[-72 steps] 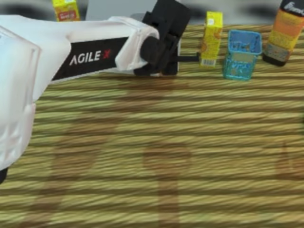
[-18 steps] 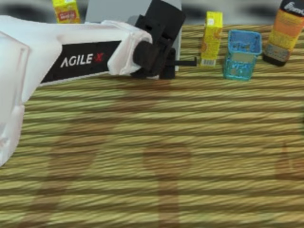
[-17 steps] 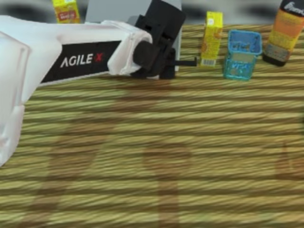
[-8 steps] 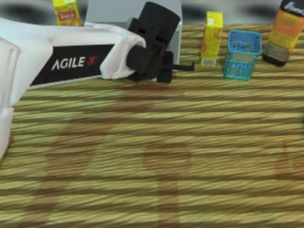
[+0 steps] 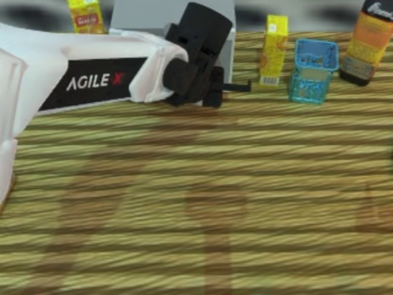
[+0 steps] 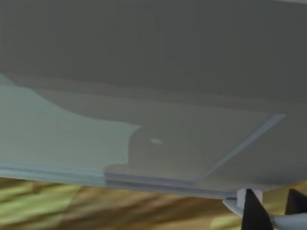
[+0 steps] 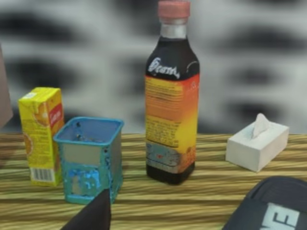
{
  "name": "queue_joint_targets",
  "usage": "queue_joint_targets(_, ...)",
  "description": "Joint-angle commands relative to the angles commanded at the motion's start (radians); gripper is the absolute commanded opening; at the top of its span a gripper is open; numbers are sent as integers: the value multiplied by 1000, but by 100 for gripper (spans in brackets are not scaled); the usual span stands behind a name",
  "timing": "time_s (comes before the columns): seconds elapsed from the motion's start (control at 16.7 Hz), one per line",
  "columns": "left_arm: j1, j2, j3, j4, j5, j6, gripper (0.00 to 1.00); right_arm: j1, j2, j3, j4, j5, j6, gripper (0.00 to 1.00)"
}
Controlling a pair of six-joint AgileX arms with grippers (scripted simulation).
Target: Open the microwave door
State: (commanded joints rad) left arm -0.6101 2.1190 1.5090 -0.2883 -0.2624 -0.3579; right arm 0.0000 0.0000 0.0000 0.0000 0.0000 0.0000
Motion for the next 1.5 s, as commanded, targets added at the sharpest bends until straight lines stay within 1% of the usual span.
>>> queue_joint_targets(0.9, 0, 0, 0, 0, 0, 0, 0, 0, 0, 0, 0, 0, 0, 100)
queue_joint_targets(0.96, -8, 2, 5, 0, 7, -5, 0, 0, 0, 0, 0, 0, 0, 100)
queue_joint_targets(1.5, 11, -40, -65, 38, 42, 55, 0, 0, 0, 0, 0, 0, 0, 100)
